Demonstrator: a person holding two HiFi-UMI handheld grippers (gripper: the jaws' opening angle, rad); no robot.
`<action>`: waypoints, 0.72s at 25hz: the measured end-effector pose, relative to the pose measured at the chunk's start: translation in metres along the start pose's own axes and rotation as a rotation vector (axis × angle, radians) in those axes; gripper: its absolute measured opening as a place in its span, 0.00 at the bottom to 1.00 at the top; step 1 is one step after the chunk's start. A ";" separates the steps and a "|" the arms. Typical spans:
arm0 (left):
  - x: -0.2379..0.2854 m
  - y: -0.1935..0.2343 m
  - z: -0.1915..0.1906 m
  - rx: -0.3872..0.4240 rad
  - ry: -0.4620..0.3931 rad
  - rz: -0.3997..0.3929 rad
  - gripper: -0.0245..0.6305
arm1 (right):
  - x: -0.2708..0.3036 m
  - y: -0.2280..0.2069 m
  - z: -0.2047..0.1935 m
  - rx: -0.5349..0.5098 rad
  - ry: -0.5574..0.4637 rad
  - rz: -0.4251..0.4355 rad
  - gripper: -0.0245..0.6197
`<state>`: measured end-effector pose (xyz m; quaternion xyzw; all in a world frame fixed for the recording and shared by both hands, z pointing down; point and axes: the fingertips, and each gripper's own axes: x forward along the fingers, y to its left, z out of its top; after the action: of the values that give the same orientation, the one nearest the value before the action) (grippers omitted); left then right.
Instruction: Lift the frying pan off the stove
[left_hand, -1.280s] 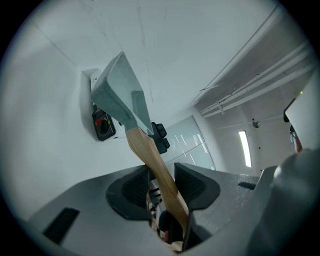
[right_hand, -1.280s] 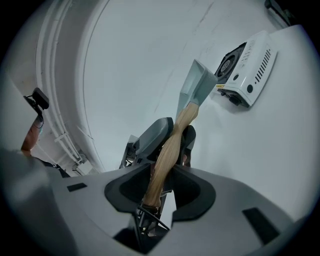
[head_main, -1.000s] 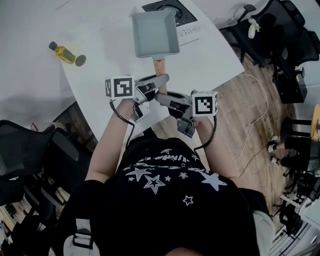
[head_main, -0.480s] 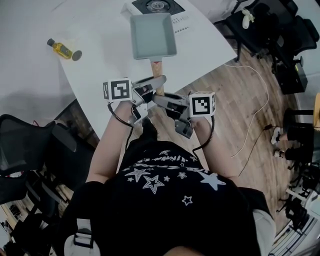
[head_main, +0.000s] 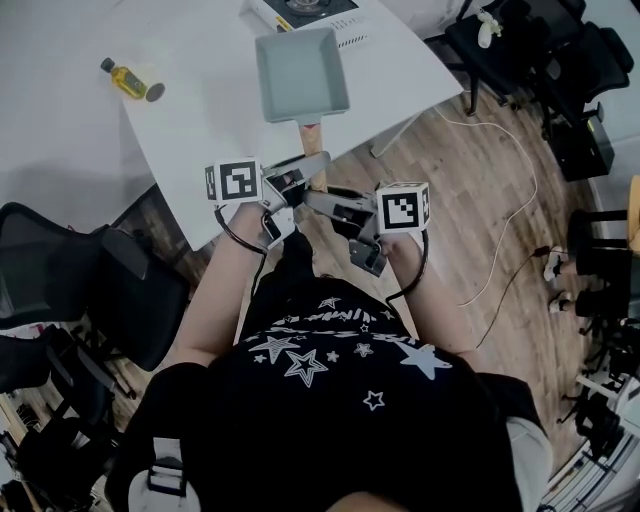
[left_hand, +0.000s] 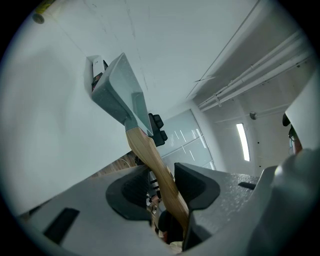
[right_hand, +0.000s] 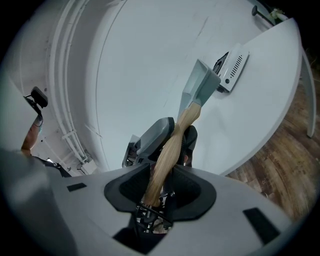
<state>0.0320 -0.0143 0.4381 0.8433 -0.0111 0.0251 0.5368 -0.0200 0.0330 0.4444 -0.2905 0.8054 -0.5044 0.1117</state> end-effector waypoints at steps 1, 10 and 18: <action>-0.001 -0.003 -0.007 0.002 0.001 0.001 0.28 | -0.002 0.004 -0.006 -0.001 0.002 0.007 0.25; -0.018 -0.032 -0.059 0.004 -0.024 0.013 0.28 | -0.025 0.035 -0.056 -0.020 0.044 0.025 0.26; -0.034 -0.051 -0.095 -0.005 -0.063 0.031 0.28 | -0.042 0.048 -0.097 -0.037 0.090 0.038 0.25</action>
<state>-0.0028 0.0929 0.4298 0.8419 -0.0410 0.0069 0.5380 -0.0488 0.1451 0.4428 -0.2542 0.8243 -0.4996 0.0797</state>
